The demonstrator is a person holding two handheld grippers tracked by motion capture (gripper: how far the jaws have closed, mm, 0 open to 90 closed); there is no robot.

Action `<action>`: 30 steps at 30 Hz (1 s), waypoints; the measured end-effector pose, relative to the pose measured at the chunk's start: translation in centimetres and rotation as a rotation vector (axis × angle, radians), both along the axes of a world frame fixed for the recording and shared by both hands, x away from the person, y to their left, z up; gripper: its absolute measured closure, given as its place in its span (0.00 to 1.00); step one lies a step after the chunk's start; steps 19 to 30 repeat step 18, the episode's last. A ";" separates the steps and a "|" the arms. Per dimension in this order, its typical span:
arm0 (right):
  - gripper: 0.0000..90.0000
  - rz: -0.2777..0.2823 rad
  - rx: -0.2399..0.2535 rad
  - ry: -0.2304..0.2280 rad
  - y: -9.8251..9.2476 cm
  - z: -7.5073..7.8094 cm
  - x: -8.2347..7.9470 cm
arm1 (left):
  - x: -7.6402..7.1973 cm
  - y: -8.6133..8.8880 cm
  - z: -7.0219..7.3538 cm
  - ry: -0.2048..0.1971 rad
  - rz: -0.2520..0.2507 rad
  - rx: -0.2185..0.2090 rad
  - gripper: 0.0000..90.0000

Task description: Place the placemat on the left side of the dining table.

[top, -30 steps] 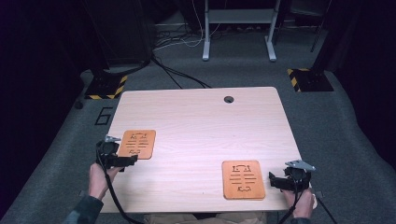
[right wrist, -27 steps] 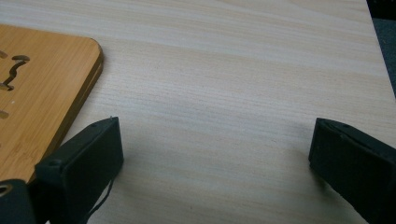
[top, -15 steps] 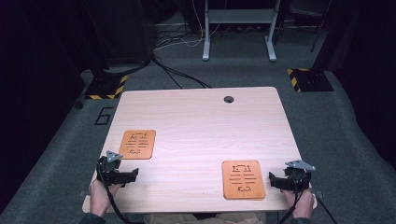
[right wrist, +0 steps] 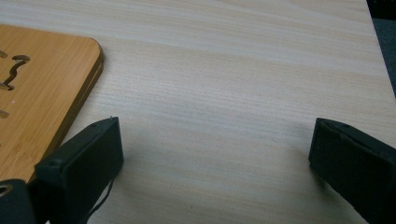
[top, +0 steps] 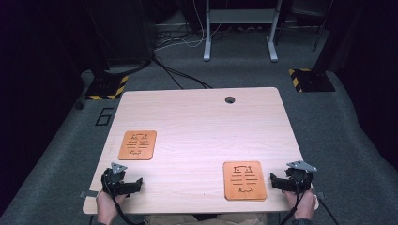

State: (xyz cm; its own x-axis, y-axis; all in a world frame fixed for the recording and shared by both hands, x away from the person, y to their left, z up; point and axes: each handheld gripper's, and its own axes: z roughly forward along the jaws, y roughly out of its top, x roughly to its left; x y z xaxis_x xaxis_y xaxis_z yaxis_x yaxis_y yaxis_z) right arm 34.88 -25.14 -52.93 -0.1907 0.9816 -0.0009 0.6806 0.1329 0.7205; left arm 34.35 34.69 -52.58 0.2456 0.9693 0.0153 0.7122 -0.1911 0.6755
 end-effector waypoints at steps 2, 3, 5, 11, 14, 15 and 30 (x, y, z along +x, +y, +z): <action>0.02 -0.001 0.000 0.000 0.0 0.0 0.0 | 0.1 0.2 -0.2 -0.006 -0.001 -0.015 0.01; 0.02 -0.002 0.001 0.000 0.0 0.0 0.0 | 0.1 0.3 -0.3 -0.010 0.003 -0.023 0.00; 0.02 -0.002 0.001 0.000 0.0 0.0 0.0 | 0.0 0.3 -0.5 -0.036 0.007 -0.033 0.00; 0.02 -0.004 0.003 0.000 0.0 0.0 0.0 | 0.0 0.4 -0.7 -0.050 0.001 -0.042 0.00; 0.02 0.000 0.002 -0.003 0.0 0.0 0.0 | 0.1 0.4 -0.7 -0.057 0.001 -0.038 0.00; 0.02 0.000 0.002 -0.003 0.0 0.0 0.0 | 0.1 0.4 -0.7 -0.057 0.001 -0.038 0.00; 0.02 0.000 0.003 0.000 0.0 0.0 -0.1 | 0.1 0.4 -0.7 -0.056 0.001 -0.039 0.00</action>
